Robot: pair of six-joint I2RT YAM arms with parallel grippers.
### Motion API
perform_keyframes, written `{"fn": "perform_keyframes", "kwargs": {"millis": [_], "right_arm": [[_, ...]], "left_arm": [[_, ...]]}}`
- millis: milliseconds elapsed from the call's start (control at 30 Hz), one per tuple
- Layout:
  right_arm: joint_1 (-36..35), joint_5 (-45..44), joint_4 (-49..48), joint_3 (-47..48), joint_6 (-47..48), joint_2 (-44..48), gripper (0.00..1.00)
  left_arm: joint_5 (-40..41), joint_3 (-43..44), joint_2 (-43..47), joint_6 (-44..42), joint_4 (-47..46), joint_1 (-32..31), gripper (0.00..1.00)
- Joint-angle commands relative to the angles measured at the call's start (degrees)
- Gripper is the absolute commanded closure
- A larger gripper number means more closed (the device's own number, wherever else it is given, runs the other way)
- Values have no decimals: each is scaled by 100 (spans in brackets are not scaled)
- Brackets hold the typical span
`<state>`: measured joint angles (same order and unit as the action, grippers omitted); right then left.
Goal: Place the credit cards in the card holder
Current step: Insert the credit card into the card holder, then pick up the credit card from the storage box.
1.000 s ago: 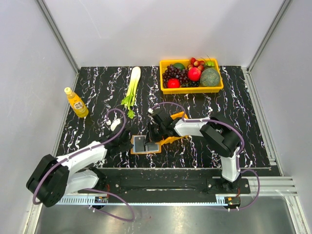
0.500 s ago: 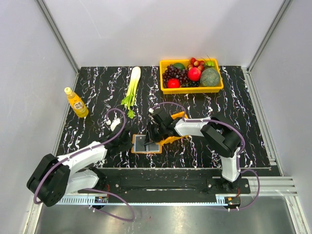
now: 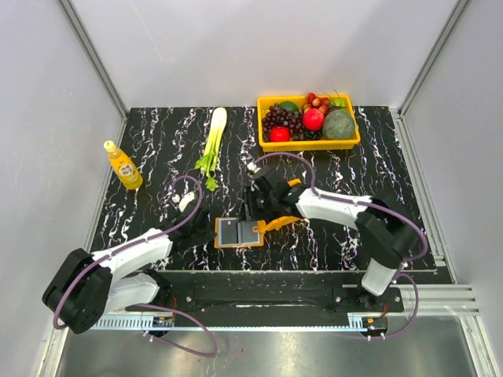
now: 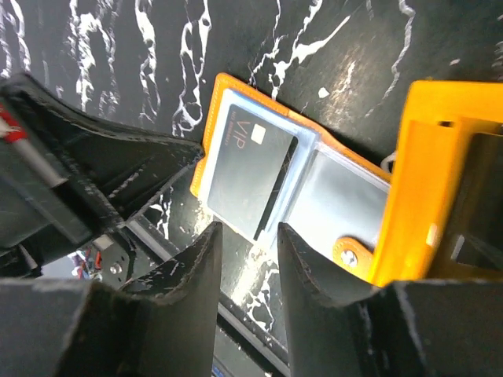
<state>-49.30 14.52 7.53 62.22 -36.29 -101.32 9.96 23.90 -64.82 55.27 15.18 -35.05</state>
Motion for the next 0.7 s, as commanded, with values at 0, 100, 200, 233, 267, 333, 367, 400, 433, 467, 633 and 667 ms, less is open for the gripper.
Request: {"fn": "perform_keyframes", "kwargs": {"millis": [0,100,200,233,267,333,367,400,433,467,633,667], "right_arm": [[516,-599,598,150,394,902,60],[1096,-732,925,11,605,1114,58],[1589,-496,1241,-25,912,992,57],[1642,-433,1320,-34,1018,913,57],[1678,-346,1347,-34,1097,825,57],[1687,-213,1374,-43,1168,667,57],[1687,-187,1374,-34,1160,588,57],[1678,-195,1374,-17,1177,491,57],[1687,-204,1365,-8,1186,421,57],[1678,-196,1322,-8,1169,342,57],[1687,-187,1269,124,1186,-107,58],[1687,-117,1234,115,1177,-151,59]], "left_arm": [[-205,-70,118,-77,266,-46,100],[-240,-61,101,-95,240,-46,100],[-249,-52,92,-112,231,-46,100],[-249,-43,92,-121,240,-46,100],[-240,-35,118,-139,249,-37,100],[-231,-35,127,-156,275,-37,100],[-231,-35,145,-165,292,-46,100],[-231,-35,162,-165,293,-46,100],[-231,-35,171,-156,293,-46,100],[-231,-35,171,-165,293,-46,100],[-249,9,110,-200,266,-46,100],[-266,27,92,-218,266,-46,100]]}}
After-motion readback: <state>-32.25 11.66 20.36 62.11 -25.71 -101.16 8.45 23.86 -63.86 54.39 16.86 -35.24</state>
